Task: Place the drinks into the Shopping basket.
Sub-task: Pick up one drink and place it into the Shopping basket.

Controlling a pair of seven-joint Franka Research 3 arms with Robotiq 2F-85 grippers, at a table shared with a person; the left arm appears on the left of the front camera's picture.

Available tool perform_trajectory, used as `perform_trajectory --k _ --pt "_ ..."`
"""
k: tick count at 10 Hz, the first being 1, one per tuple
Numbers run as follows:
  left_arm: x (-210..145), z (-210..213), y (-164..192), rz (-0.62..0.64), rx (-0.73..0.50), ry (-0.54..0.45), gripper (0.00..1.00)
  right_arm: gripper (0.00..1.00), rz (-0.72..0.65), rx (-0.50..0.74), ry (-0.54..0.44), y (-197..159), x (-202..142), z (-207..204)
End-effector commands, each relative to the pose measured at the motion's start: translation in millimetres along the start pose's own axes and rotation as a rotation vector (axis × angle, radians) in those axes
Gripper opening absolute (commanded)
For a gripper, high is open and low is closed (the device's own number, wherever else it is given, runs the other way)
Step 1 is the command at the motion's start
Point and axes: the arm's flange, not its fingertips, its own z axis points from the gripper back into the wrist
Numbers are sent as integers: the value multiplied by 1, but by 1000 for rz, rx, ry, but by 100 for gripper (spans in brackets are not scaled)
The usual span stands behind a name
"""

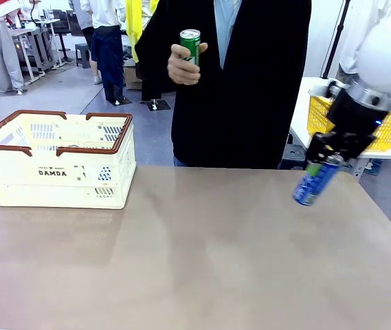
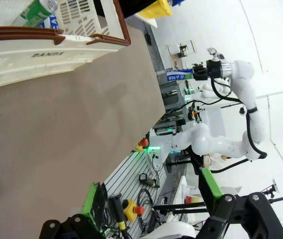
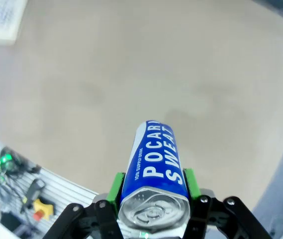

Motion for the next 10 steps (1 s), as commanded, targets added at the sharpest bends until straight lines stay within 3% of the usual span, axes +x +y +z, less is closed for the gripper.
perform_trajectory --k 1,2,4,7,9,10 --pt "0 -1 -2 9 -7 -11 100 0 262 58 -76 74 19 -14" --pt "0 -1 -2 9 -7 -11 100 0 368 80 -110 121 22 -25" --pt "0 -1 -2 9 -7 -11 100 0 488 60 -56 167 19 -56" --pt "0 0 0 0 0 0 100 0 541 -4 30 199 11 -112" --pt "-16 92 9 9 198 62 100 0 552 -52 54 209 15 -142" --pt "-33 131 15 74 226 127 100 0 555 -87 57 212 17 -153"
